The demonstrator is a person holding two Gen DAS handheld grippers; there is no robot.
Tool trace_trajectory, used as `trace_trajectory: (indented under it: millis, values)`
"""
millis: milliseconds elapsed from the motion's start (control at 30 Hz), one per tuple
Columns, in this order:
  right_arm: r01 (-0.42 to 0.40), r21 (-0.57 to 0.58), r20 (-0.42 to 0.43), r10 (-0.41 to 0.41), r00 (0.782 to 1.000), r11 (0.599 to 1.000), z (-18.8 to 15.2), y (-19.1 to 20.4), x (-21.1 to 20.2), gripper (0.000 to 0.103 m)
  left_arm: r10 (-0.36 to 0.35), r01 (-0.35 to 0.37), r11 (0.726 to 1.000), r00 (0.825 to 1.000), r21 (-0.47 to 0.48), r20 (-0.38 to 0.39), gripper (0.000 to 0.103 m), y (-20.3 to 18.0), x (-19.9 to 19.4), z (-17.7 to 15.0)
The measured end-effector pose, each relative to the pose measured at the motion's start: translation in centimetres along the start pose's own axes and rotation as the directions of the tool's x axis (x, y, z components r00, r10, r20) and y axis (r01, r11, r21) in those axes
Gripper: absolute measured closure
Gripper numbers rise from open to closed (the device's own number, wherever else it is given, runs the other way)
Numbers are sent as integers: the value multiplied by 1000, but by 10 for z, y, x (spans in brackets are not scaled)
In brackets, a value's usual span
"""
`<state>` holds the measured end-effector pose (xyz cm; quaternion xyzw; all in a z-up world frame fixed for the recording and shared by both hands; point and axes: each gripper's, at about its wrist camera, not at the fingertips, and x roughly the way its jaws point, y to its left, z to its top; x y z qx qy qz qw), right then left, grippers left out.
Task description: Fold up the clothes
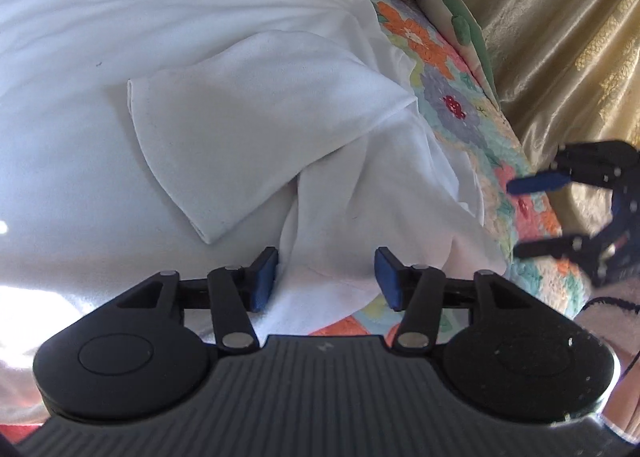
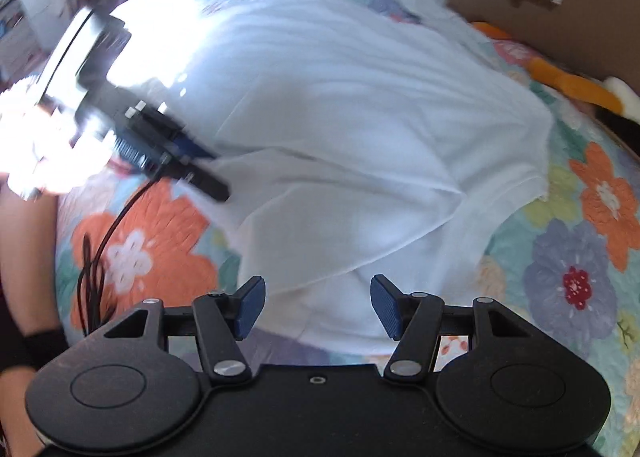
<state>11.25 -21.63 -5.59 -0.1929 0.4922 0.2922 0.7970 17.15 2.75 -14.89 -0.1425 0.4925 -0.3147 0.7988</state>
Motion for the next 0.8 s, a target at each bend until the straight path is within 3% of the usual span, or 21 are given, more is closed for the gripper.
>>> trace_trajectory:
  millis: [100, 267, 367, 400, 433, 500, 567, 700, 800]
  values:
    - [32, -159, -55, -42, 998, 987, -6, 28, 18, 39, -25, 25, 998, 1000, -49, 13, 42, 5, 7, 4]
    - [20, -151, -66, -30, 997, 988, -2, 21, 16, 37, -49, 52, 997, 998, -63, 41, 42, 10, 12, 8]
    - [13, -145, -72, -23, 997, 989, 0, 17, 15, 41, -42, 45, 997, 998, -70, 41, 48, 10, 13, 8]
    - [10, -143, -74, -21, 997, 990, 1, 16, 15, 64, -14, 15, 999, 1000, -46, 17, 54, 6, 15, 7]
    - [8, -142, -76, -18, 997, 990, 2, 14, 15, 98, 31, -31, 999, 999, -14, -16, 58, 0, 14, 6]
    - [3, -138, -80, -14, 997, 990, 4, 11, 14, 98, 81, -79, 996, 996, 29, -48, 70, -11, 7, 4]
    - [-2, -134, -84, -9, 996, 991, 5, 8, 13, 98, 56, -55, 998, 994, 5, -96, 82, -15, 1, -1]
    - [-93, -176, -160, 65, 985, 980, 3, 7, -5, 98, -26, 12, 996, 988, -88, -154, 82, -9, -8, -18]
    - [-148, -177, -232, 105, 967, 973, -4, 11, 7, 98, 29, -40, 998, 983, -54, -183, 82, -12, -5, -28]
